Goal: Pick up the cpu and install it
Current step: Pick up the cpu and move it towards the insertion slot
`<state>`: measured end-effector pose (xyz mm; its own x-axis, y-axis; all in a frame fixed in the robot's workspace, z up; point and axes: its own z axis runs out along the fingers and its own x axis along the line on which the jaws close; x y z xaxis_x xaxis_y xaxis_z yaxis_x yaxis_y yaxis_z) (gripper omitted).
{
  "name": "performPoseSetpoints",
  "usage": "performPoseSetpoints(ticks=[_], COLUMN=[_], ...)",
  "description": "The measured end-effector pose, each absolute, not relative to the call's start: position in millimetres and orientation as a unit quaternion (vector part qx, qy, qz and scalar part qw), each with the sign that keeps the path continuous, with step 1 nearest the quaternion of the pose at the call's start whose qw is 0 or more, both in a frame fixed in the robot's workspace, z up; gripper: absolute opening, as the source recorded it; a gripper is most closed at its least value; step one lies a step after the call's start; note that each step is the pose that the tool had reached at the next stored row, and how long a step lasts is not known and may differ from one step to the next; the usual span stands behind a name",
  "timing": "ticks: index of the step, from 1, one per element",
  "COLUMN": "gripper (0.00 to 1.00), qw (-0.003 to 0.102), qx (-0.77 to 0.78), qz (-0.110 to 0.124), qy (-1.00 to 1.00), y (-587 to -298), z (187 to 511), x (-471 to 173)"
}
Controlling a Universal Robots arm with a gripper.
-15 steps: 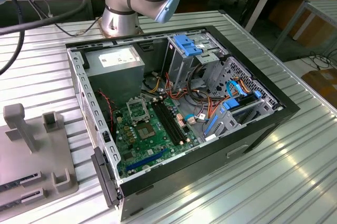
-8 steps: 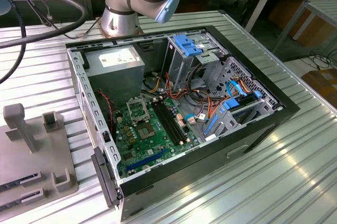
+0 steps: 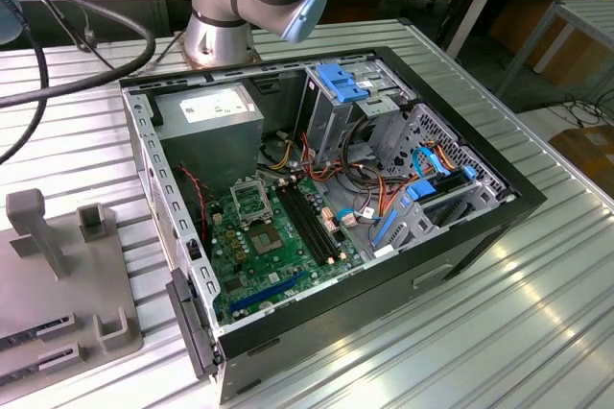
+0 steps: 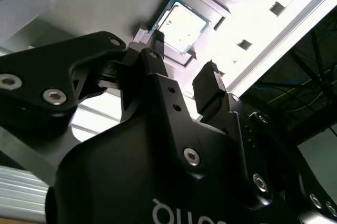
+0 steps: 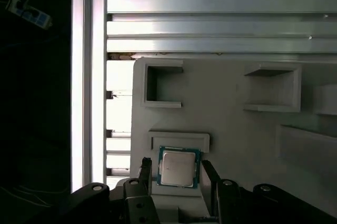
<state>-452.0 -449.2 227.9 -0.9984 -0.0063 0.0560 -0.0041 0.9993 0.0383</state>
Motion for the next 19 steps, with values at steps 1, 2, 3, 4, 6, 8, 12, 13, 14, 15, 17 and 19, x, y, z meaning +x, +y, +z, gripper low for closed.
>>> performPoseSetpoints(ticks=[1,2,3,4,6,8,12,13,14,15,17,19], gripper=[0.51,0.51,0.57,0.57,0.57,0.57,0.57,0.57,0.57,0.57,0.57,0.57], qw=[0.028,0.028,0.028,0.028,0.028,0.028,0.028,0.028,0.028,0.028,0.028,0.028], qx=[0.002,0.002,0.001,0.001,0.001,0.001,-0.001,-0.002,-0.003,-0.003,-0.003,-0.004], qz=[-0.019,-0.019,-0.019,-0.019,-0.019,-0.019,-0.019,-0.019,-0.019,-0.019,-0.019,-0.019], qy=[-0.999,-0.999,-0.999,-0.999,-0.999,-0.999,-0.999,-0.999,-0.999,-0.999,-0.999,-0.999], y=[-449,-449,-449,-449,-449,-450,-453,-453,-453,-453,-454,-454], z=[225,223,219,215,211,207,200,199,198,198,198,198], x=[-453,-453,-454,-455,-455,-455,-455,-455,-455,-455,-454,-453])
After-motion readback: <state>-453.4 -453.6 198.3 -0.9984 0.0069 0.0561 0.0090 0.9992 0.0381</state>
